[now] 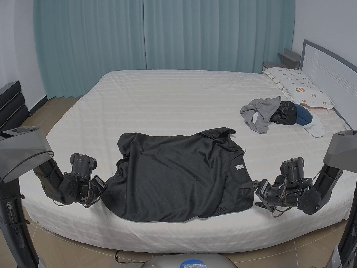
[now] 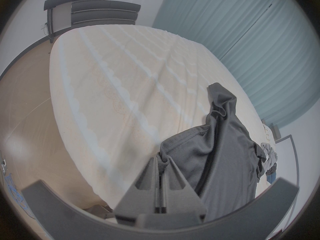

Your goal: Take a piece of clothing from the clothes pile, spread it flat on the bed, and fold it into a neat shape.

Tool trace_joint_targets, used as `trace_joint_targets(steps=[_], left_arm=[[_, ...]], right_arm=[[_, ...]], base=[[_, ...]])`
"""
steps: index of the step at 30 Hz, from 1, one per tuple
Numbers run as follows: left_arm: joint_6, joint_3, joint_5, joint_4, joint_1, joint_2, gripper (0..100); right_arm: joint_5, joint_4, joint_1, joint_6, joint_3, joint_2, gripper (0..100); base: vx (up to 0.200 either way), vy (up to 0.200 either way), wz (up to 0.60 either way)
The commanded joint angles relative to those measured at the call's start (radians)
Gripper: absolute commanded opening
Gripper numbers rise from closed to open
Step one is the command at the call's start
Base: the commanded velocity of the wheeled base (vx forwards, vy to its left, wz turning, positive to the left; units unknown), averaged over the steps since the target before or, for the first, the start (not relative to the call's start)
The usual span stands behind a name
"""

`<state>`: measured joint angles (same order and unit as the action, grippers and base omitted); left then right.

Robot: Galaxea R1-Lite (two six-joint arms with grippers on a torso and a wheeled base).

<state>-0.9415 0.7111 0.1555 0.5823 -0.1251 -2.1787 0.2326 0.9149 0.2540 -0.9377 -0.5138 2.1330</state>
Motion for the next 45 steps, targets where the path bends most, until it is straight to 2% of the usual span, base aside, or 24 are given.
trace_joint_targets(steps=[1,9,10,15,16,19,28,29,34,45], left_arm=[[0.0,-0.016,0.001,-0.002,0.004,0.065,0],[0.0,-0.018,0.001,-0.002,0.004,0.073,0],[0.0,-0.018,0.001,-0.002,0.004,0.073,0],[0.0,-0.021,0.001,-0.002,0.002,0.091,0],[0.0,-0.019,0.001,-0.001,0.009,0.1,0],[-0.002,-0.016,-0.001,0.002,0.033,0.111,0],[-0.034,0.005,-0.002,0.014,0.07,0.111,0],[-0.053,0.022,-0.002,0.014,0.082,0.105,0],[-0.12,0.056,-0.008,0.016,0.113,0.102,0],[-0.166,0.084,-0.017,0.024,0.142,0.089,0]], right_arm=[[-0.016,0.005,0.005,0.01,-0.058,0.093,100],[-0.039,-0.001,0.008,0.022,-0.106,0.128,100],[-0.039,0.001,0.008,0.022,-0.106,0.128,0],[-0.067,-0.007,-0.002,0.022,-0.155,0.124,0],[-0.093,-0.007,-0.007,0.022,-0.19,0.127,0],[-0.113,0.002,-0.012,0.022,-0.227,0.131,0],[-0.122,-0.01,-0.048,0.023,-0.348,0.128,0],[-0.134,-0.028,-0.064,0.025,-0.428,0.136,0],[-0.141,-0.123,-0.07,0.023,-0.589,0.174,0],[-0.147,-0.3,-0.084,0.043,-0.897,0.283,0]], base=[[0.0,0.0,0.0],[0.0,0.0,0.0],[0.0,0.0,0.0],[0.0,0.0,0.0],[0.0,0.0,0.0],[0.0,0.0,0.0],[0.0,0.0,0.0],[0.0,0.0,0.0],[0.0,0.0,0.0],[0.0,0.0,0.0]])
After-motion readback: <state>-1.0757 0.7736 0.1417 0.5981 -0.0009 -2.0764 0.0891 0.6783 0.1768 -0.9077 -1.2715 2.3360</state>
